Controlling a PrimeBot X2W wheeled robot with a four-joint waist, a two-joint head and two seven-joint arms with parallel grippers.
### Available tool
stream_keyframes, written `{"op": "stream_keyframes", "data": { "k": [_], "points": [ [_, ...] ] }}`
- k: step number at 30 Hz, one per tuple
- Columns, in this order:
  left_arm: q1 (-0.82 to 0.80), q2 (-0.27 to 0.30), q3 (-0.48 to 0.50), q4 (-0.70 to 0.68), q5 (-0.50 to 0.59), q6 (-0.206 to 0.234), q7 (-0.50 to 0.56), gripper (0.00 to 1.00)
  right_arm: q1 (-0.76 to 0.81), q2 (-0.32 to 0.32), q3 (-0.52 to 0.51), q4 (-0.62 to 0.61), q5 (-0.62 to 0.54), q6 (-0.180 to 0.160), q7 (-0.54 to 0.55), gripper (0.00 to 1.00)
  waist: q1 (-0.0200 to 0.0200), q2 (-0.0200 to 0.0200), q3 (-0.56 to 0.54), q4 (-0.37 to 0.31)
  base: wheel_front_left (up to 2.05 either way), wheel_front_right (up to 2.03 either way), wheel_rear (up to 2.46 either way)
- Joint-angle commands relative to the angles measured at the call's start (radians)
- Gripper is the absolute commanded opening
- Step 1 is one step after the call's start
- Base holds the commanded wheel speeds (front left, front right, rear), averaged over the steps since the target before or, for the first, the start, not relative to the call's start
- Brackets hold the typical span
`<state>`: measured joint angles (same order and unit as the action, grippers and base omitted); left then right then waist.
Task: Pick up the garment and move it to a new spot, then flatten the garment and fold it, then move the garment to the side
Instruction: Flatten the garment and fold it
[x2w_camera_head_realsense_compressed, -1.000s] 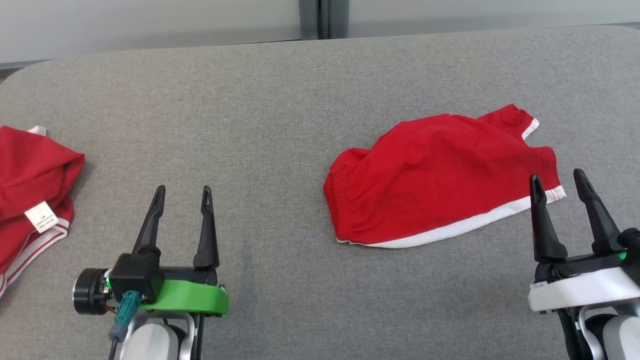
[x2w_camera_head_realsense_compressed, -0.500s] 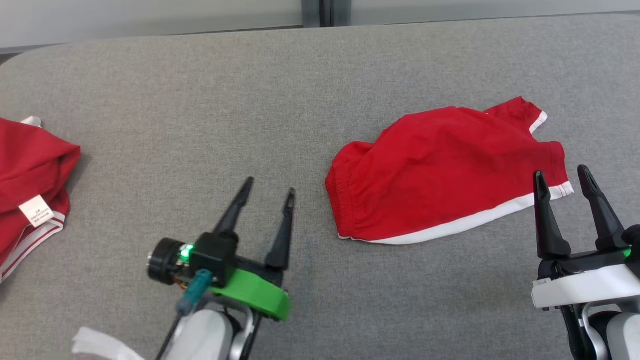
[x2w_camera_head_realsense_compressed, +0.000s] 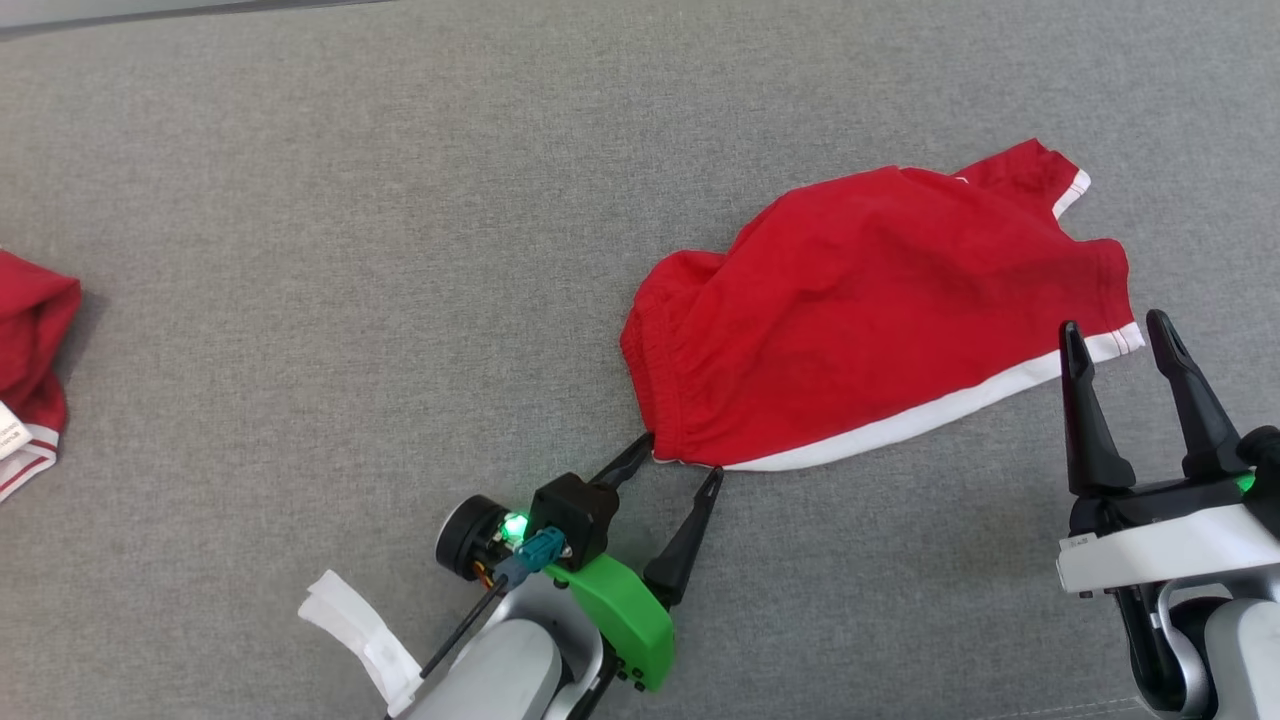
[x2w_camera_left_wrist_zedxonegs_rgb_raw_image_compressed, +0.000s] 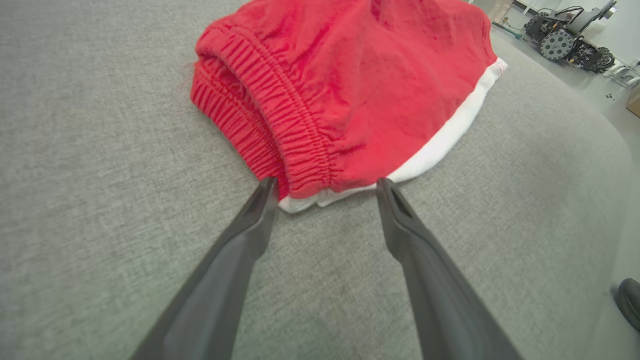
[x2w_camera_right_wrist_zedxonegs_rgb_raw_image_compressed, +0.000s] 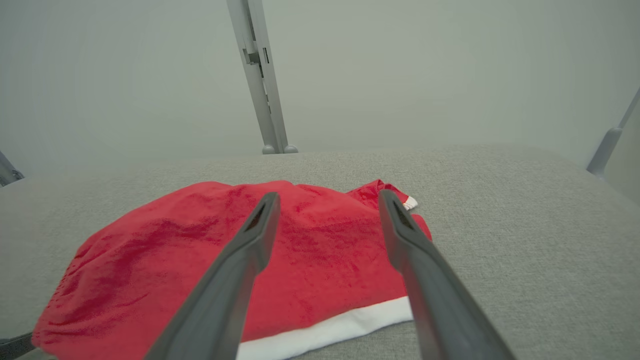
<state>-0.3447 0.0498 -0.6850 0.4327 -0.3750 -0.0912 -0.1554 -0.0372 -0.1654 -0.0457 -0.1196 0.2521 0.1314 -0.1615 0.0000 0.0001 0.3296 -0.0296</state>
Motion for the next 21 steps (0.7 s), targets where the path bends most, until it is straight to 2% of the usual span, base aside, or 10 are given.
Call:
{"op": "stream_keyframes", "data": {
  "k": [1,2,3,4,10,16,21],
  "points": [
    [-0.031,0.003,-0.011,0.018,-0.019,0.007,-0.017,1.0,-0.017,-0.006,-0.004,0.011,0.006,-0.001,-0.011,1.0,0.0,-0.0001,0.014,-0.012,0.0,0.0,0.0],
    [-0.039,0.003,-0.017,0.03,-0.026,0.01,-0.025,0.89,-0.018,-0.008,-0.006,0.017,0.009,-0.001,-0.013,1.0,0.0,-0.0001,0.015,-0.013,0.0,0.0,0.0],
    [-0.052,0.003,-0.021,0.047,-0.031,0.013,-0.034,0.21,-0.019,-0.009,-0.007,0.024,0.012,-0.001,-0.017,1.0,0.0,-0.0001,0.018,-0.015,0.0,0.0,0.0],
    [-0.061,0.004,-0.023,0.059,-0.037,0.015,-0.042,0.0,-0.022,-0.011,-0.01,0.03,0.014,-0.001,-0.019,1.0,0.0,-0.0001,0.019,-0.016,0.0,0.0,0.0],
    [-0.098,0.004,-0.02,0.112,-0.051,0.023,-0.085,0.0,-0.032,-0.034,-0.056,0.109,0.027,-0.001,-0.023,1.0,0.0,-0.0001,0.025,-0.02,0.0,0.0,0.0],
    [-0.104,0.012,-0.006,0.125,-0.045,0.032,-0.099,0.0,-0.066,-0.07,-0.085,0.264,0.065,-0.001,-0.025,1.0,0.0,-0.0001,0.038,-0.018,0.0,0.0,0.0],
    [-0.108,0.013,-0.005,0.116,-0.034,0.034,-0.105,0.0,-0.149,-0.099,-0.057,0.431,0.108,-0.001,-0.042,1.0,0.0,-0.0001,0.059,-0.014,0.0,0.0,0.0]
  ]
}}
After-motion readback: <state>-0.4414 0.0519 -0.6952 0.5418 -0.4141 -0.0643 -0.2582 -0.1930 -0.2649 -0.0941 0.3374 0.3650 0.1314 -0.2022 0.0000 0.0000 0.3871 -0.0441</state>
